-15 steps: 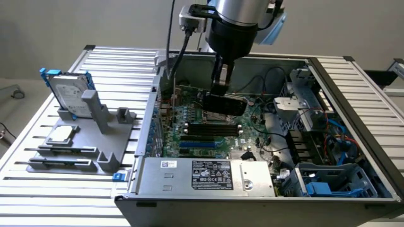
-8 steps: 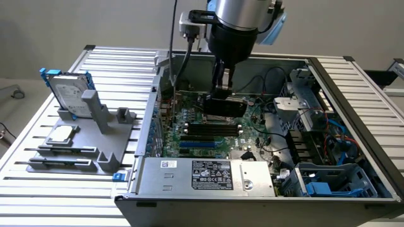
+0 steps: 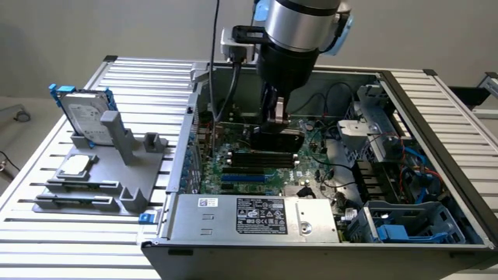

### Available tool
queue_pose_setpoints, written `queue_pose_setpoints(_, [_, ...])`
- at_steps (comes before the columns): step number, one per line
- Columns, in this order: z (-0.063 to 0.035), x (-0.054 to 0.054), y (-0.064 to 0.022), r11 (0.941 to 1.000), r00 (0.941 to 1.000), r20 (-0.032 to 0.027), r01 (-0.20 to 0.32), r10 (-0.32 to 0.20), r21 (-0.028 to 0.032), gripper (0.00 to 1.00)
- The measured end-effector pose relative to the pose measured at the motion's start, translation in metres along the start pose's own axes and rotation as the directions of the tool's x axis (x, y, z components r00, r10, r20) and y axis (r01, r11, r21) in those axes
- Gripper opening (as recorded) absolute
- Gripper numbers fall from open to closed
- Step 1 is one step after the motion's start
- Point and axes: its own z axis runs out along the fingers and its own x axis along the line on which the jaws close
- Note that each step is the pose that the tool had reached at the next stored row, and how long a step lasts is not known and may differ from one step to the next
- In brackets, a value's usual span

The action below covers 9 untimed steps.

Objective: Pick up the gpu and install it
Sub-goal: 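Insert the gpu into the slot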

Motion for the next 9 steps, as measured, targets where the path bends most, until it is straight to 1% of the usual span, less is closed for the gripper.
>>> queue_pose_setpoints(4, [0.0051,0.009,-0.0006,0.9999,0.9999,0.0030,0.014,-0.014,-0.0030,0.27])
queue_pose_setpoints(9, [0.0146,0.012,0.0028,0.9993,0.9993,0.0052,0.038,-0.038,-0.0042,0.27])
